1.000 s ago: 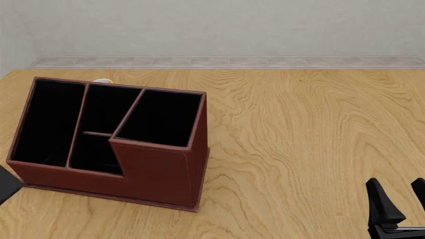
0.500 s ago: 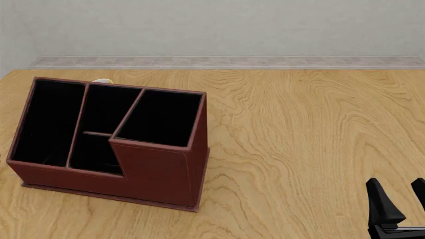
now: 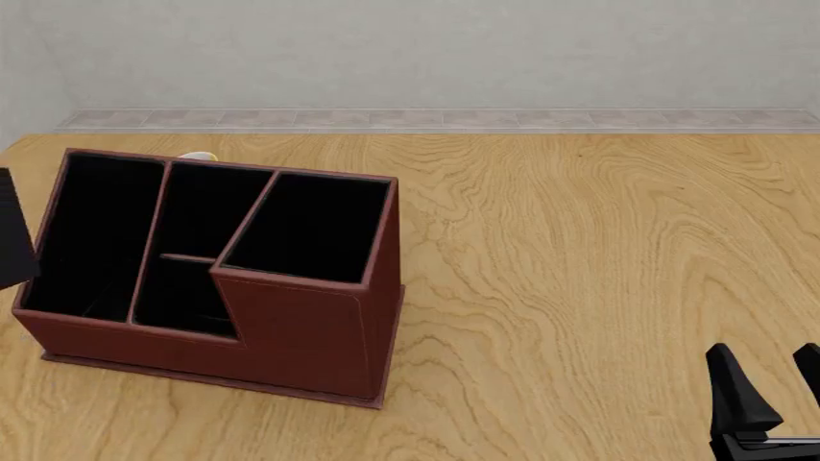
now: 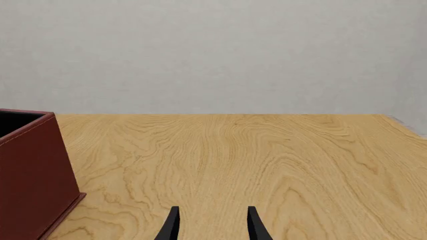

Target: Pick up the book and place it in the left compartment of the caddy.

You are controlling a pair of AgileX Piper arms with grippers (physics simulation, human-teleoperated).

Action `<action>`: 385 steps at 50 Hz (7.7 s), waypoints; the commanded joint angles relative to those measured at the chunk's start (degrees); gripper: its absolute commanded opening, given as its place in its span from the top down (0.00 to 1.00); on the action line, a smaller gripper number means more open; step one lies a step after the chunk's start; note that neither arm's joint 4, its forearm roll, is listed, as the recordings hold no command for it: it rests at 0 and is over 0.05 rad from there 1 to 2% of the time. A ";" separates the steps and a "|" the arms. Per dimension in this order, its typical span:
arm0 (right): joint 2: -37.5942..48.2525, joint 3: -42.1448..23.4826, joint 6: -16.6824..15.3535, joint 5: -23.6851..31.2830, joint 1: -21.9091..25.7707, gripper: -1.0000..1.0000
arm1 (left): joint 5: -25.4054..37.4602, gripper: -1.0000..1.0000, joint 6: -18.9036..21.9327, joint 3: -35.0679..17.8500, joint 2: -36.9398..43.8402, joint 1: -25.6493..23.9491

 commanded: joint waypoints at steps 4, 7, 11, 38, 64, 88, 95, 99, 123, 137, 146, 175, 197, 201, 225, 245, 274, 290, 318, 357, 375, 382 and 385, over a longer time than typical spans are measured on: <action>-0.26 -0.04 -0.01 0.26 0.01 0.00 | 0.00 1.00 2.73 0.59 2.57 -0.23; -0.25 -0.04 -0.01 0.26 0.01 0.00 | 0.00 1.00 3.44 0.85 3.22 0.27; -0.24 -0.04 -0.01 0.25 0.01 0.00 | 0.00 1.00 5.14 -0.33 4.55 1.68; -0.26 -0.04 -0.01 0.26 0.01 0.00 | 0.00 1.00 10.86 -5.59 11.20 8.40; -0.24 -0.04 -0.01 0.25 0.00 0.00 | 0.00 1.00 16.22 -7.15 19.07 5.38; -0.26 -0.04 0.01 0.26 0.00 0.00 | 0.00 1.00 18.03 -8.46 23.48 6.89; -0.25 -0.04 -0.01 0.26 0.02 0.00 | 0.00 1.00 17.54 -9.32 24.49 7.15; -0.25 -0.04 -0.01 0.26 0.00 0.00 | 0.00 1.00 17.46 -10.14 25.10 7.39; -0.27 -0.04 0.02 0.26 0.01 0.00 | 0.00 1.00 16.83 -13.36 28.04 8.72; -0.25 -0.04 0.01 0.26 0.00 0.00 | 0.00 1.00 15.51 -13.20 29.36 8.40; -0.28 -0.04 0.00 0.26 0.00 0.00 | 0.00 1.00 15.46 -13.28 30.56 7.86; -0.25 -0.04 -0.01 0.26 0.01 0.00 | -0.01 1.00 15.78 -13.06 33.54 8.72; -0.26 -0.04 0.01 0.26 0.00 0.00 | -0.91 1.00 15.80 -14.04 35.72 9.74; -0.27 -0.04 -0.01 0.26 0.00 0.00 | -0.85 1.00 16.17 -14.78 36.34 10.02; -0.27 -0.04 0.00 0.26 0.02 0.00 | -4.25 1.00 16.49 -14.95 40.36 10.60; -0.24 -0.04 -0.02 0.25 0.02 0.00 | -8.89 1.00 16.73 -13.23 44.32 11.60; -0.26 -0.04 0.01 0.26 0.01 0.00 | -13.27 1.00 15.96 -12.55 48.81 10.29; -0.26 -0.04 0.00 0.26 -0.01 0.00 | -15.23 1.00 15.98 -10.68 50.08 11.09; -0.25 -0.04 -0.01 0.26 -0.01 0.00 | -21.84 1.00 14.99 -3.73 51.85 10.90; -0.24 -0.04 -0.01 0.25 0.01 0.00 | -27.65 1.00 13.77 1.63 53.53 11.32; -0.25 -0.04 0.01 0.26 0.00 0.00 | -30.49 1.00 15.23 3.31 55.57 13.47; -0.25 -0.04 -0.01 0.26 0.01 0.00 | -31.58 1.00 16.23 3.27 57.02 14.32; -0.26 -0.04 -0.01 0.26 0.00 0.00 | -32.12 1.00 16.57 3.58 57.60 14.72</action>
